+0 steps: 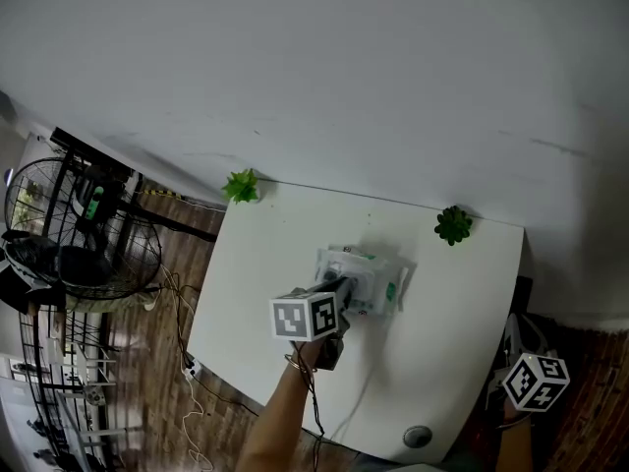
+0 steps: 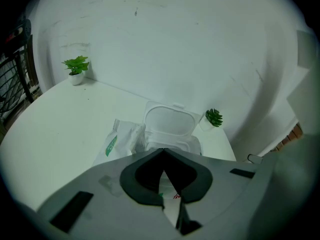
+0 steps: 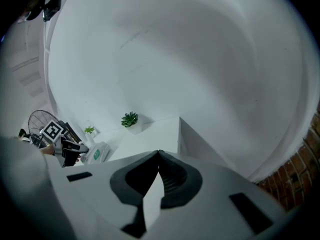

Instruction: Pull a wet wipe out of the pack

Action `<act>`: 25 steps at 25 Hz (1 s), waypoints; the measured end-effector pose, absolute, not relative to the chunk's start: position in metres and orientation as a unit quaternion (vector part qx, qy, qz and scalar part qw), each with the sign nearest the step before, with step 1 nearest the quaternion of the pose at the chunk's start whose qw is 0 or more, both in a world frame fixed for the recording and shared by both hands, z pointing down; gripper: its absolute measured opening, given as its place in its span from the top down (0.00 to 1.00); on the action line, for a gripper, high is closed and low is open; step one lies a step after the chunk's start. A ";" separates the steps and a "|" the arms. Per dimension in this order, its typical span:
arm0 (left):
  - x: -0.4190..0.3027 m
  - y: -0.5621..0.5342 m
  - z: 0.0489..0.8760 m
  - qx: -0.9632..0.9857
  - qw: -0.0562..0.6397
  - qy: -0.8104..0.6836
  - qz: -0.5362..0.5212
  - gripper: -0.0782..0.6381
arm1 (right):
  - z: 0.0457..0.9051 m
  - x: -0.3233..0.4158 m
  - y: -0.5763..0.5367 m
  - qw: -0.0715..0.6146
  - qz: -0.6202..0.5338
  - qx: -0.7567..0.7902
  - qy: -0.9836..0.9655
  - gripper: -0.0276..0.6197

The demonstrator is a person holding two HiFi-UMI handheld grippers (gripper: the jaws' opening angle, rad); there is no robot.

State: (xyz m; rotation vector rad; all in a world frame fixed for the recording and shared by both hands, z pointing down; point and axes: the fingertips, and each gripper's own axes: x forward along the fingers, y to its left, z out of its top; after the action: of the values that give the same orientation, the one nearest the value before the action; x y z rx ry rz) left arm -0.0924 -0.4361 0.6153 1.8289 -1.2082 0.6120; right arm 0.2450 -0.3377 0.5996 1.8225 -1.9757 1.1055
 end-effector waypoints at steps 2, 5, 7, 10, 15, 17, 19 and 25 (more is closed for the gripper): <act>-0.092 -0.436 0.613 0.730 0.418 -0.483 0.243 0.88 | 0.599 0.246 -0.337 0.116 0.377 0.623 -0.675 0.96; -0.092 -0.436 0.611 0.730 0.416 -0.485 0.242 0.88 | 0.598 0.247 -0.335 0.116 0.378 0.624 -0.674 0.96; -0.093 -0.437 0.609 0.730 0.414 -0.487 0.241 0.88 | 0.597 0.248 -0.334 0.115 0.377 0.624 -0.674 0.96; -0.093 -0.437 0.605 0.731 0.412 -0.489 0.239 0.88 | 0.595 0.248 -0.333 0.114 0.376 0.625 -0.674 0.96; -0.092 -0.438 0.600 0.733 0.405 -0.491 0.239 0.87 | 0.593 0.250 -0.331 0.112 0.374 0.626 -0.675 0.96; -0.092 -0.438 0.598 0.733 0.403 -0.493 0.239 0.88 | 0.592 0.250 -0.331 0.111 0.373 0.626 -0.675 0.96; -0.092 -0.438 0.595 0.733 0.401 -0.495 0.238 0.88 | 0.590 0.251 -0.330 0.111 0.372 0.627 -0.676 0.96; -0.092 -0.437 0.588 0.735 0.395 -0.499 0.235 0.87 | 0.586 0.253 -0.329 0.109 0.369 0.628 -0.676 0.96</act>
State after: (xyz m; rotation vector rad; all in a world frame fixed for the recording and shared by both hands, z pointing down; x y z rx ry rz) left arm -0.0925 -0.4367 0.5875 1.8629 -1.2648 0.5958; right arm 0.2532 -0.3294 0.5863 1.8474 -1.9892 1.0841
